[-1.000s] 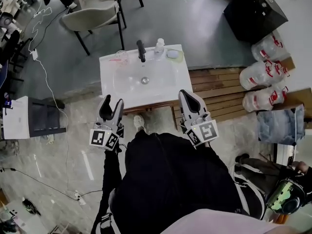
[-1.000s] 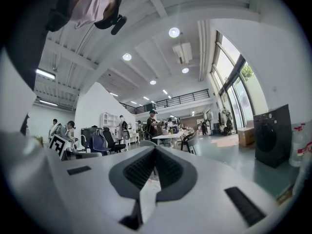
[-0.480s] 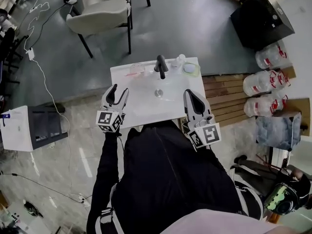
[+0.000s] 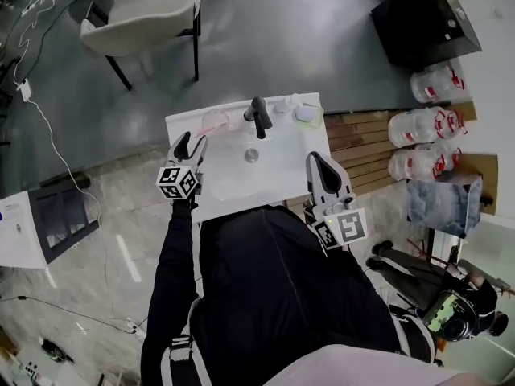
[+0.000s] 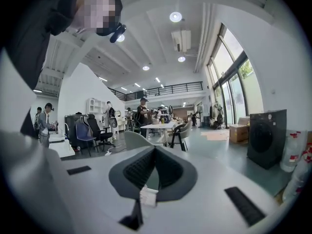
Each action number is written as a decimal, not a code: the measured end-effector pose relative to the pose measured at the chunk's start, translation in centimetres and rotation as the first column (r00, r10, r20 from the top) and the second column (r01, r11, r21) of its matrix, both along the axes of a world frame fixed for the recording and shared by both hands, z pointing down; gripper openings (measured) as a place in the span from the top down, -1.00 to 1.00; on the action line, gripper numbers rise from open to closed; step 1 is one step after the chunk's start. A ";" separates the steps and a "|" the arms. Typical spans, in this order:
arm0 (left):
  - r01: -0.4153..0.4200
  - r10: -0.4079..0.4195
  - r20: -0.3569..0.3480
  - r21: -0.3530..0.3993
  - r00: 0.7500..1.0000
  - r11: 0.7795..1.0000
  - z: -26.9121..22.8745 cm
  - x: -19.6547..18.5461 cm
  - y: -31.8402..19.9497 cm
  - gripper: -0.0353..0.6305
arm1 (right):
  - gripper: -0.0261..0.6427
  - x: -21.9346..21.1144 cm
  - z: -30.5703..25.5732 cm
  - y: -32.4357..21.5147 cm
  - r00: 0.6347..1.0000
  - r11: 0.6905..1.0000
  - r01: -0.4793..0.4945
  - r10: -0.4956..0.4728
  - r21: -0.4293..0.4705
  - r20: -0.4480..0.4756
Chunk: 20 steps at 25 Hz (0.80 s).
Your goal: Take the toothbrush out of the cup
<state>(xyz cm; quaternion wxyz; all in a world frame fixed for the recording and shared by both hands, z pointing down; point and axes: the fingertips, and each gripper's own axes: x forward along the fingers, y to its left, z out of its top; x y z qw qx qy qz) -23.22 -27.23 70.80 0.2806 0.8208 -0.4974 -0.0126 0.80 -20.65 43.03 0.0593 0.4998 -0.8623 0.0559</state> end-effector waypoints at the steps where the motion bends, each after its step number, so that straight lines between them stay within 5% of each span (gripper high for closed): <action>1: 0.013 -0.013 -0.009 -0.004 1.000 1.000 0.3 0.2 -0.3 0.20 | 0.92 0.1 0.0 -0.4 1.000 1.000 0.002 -0.002 -0.003 -0.006; 5: 0.066 -0.066 -0.014 0.002 0.998 0.998 1.0 0.3 -1.5 0.23 | 0.92 0.8 0.0 -1.9 1.000 1.000 0.011 -0.011 -0.006 -0.018; 9: 0.083 -0.083 -0.001 0.022 0.997 0.996 0.6 0.3 -1.8 0.69 | 0.92 1.5 0.1 -2.8 1.000 1.000 0.023 -0.023 -0.011 -0.020; 20: -0.023 0.001 0.189 0.117 0.982 0.993 -7.2 1.5 -0.8 0.70 | 0.92 2.3 1.7 -3.7 0.998 0.998 0.060 -0.060 -0.016 0.010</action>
